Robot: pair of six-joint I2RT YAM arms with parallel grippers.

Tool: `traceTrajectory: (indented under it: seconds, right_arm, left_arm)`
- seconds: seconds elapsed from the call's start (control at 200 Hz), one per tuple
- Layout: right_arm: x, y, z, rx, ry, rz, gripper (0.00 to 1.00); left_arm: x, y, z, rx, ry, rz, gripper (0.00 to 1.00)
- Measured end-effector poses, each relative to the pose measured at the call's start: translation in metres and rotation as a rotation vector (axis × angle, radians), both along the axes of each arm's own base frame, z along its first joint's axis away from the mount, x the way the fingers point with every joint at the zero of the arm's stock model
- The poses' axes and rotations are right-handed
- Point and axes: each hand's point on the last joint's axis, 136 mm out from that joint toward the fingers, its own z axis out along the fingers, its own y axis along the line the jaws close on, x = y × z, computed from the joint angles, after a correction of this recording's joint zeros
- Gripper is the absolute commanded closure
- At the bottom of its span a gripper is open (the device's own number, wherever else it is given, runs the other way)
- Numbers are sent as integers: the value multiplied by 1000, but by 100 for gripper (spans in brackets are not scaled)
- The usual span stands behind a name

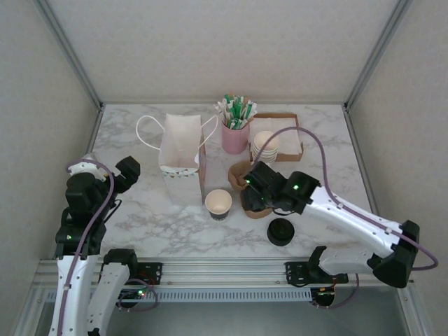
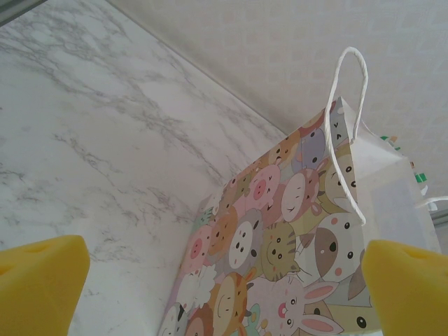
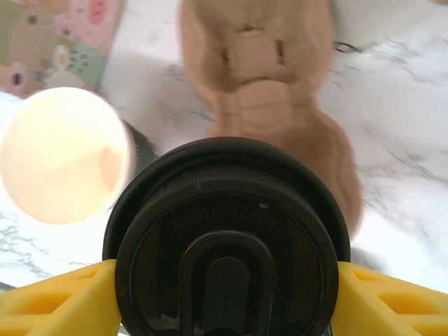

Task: Pack the takeout coffee

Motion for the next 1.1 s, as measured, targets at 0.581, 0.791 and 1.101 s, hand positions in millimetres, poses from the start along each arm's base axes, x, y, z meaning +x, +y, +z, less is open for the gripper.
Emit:
traceTrajectory:
  seconds: [0.581,0.791,1.101]
  right_arm:
    - [9,61,-27,-15,46,146,30]
    - [6,74,-22,18,60,172,30]
    - [0,91,-36,-11,89,208,28]
  left_arm:
    - [0,0,0,0,0,0,0]
    - [0,0,0,0,0,0,0]
    - [0,0,0,0,0,0,0]
